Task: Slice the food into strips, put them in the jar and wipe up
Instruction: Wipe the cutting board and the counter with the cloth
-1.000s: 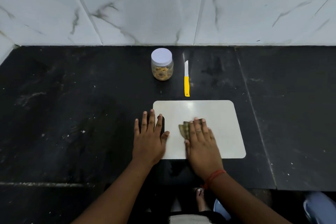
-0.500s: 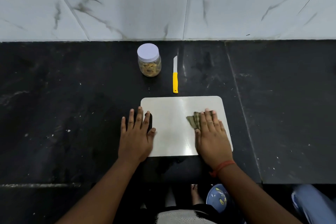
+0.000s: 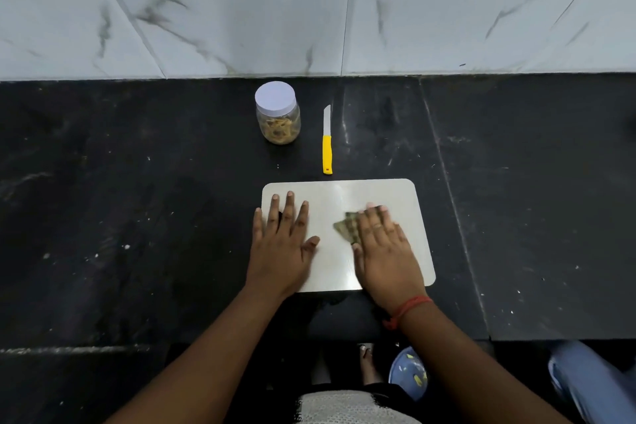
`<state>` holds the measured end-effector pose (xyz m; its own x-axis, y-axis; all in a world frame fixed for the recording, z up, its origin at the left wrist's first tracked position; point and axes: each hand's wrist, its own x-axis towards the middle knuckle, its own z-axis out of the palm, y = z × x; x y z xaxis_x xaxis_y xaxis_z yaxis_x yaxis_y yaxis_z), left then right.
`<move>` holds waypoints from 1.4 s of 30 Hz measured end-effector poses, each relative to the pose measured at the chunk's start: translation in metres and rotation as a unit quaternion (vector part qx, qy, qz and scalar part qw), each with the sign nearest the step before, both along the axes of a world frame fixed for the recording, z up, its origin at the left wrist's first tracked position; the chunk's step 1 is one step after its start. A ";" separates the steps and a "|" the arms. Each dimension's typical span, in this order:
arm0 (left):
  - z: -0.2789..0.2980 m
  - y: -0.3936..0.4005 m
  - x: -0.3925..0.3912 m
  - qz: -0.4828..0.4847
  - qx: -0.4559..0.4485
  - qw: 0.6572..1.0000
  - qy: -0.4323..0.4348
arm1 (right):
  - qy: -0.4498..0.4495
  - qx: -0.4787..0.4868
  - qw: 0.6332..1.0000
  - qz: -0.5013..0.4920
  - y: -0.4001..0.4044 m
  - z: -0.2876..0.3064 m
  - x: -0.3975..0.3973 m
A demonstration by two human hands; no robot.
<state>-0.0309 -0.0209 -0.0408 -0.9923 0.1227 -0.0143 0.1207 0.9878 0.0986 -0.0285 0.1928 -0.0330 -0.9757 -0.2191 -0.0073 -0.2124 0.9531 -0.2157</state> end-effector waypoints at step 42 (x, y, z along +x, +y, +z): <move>-0.011 0.007 0.001 -0.005 0.048 0.999 0.023 | 0.005 -0.029 0.998 -0.053 -0.031 0.001 -0.044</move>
